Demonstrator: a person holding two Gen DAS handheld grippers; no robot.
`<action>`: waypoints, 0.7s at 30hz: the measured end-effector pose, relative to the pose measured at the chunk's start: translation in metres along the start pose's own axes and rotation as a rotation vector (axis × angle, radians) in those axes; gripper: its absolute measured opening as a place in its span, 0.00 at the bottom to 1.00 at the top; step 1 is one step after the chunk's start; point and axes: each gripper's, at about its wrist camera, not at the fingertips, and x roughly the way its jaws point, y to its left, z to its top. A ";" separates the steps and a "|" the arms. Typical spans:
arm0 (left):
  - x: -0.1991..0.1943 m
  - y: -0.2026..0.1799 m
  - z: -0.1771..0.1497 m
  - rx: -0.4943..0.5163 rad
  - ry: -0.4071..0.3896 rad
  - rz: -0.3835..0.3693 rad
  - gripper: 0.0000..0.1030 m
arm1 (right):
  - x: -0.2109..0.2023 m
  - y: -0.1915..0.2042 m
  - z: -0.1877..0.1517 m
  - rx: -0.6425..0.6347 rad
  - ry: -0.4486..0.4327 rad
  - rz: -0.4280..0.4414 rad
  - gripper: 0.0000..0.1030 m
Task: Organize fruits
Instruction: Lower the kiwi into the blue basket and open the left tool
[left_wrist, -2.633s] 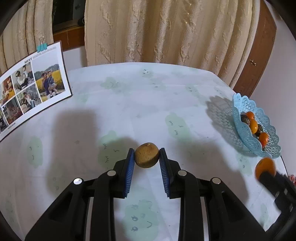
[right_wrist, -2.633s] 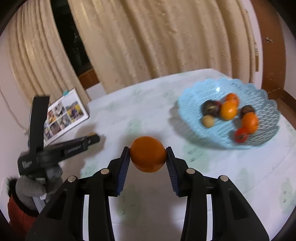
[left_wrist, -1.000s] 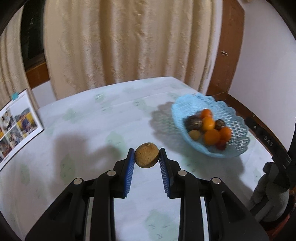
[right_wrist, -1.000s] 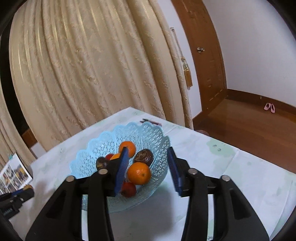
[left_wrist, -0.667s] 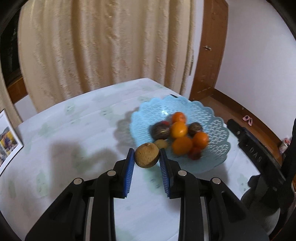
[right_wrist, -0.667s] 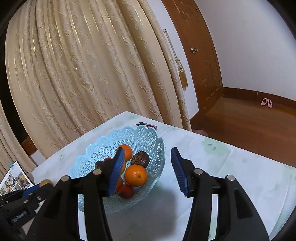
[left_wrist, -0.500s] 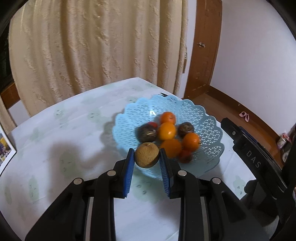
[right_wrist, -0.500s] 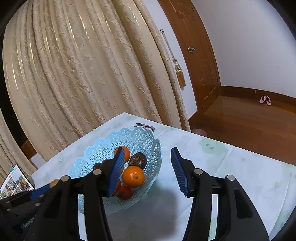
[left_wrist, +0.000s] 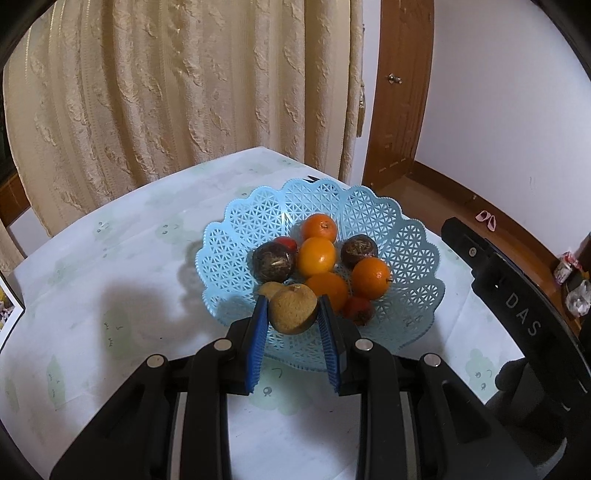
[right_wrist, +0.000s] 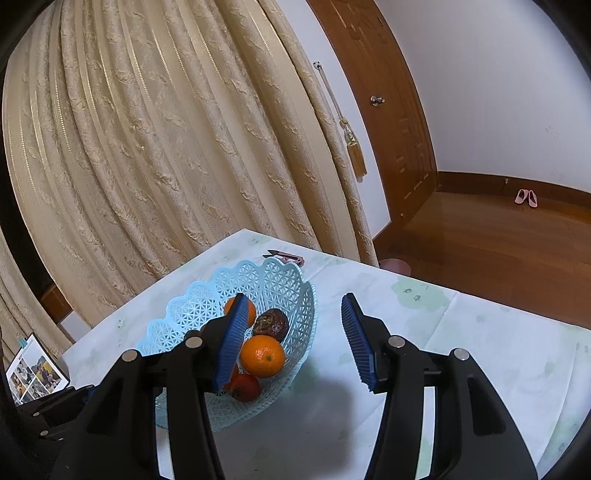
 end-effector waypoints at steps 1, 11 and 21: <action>0.000 0.000 0.000 0.002 0.000 0.000 0.27 | 0.000 0.000 0.000 0.000 -0.001 -0.001 0.53; 0.000 -0.003 -0.003 0.016 0.002 0.001 0.27 | -0.001 0.001 0.001 0.000 -0.002 -0.001 0.54; -0.009 0.002 -0.003 0.018 -0.070 0.108 0.83 | -0.007 -0.004 0.004 0.024 -0.036 -0.002 0.75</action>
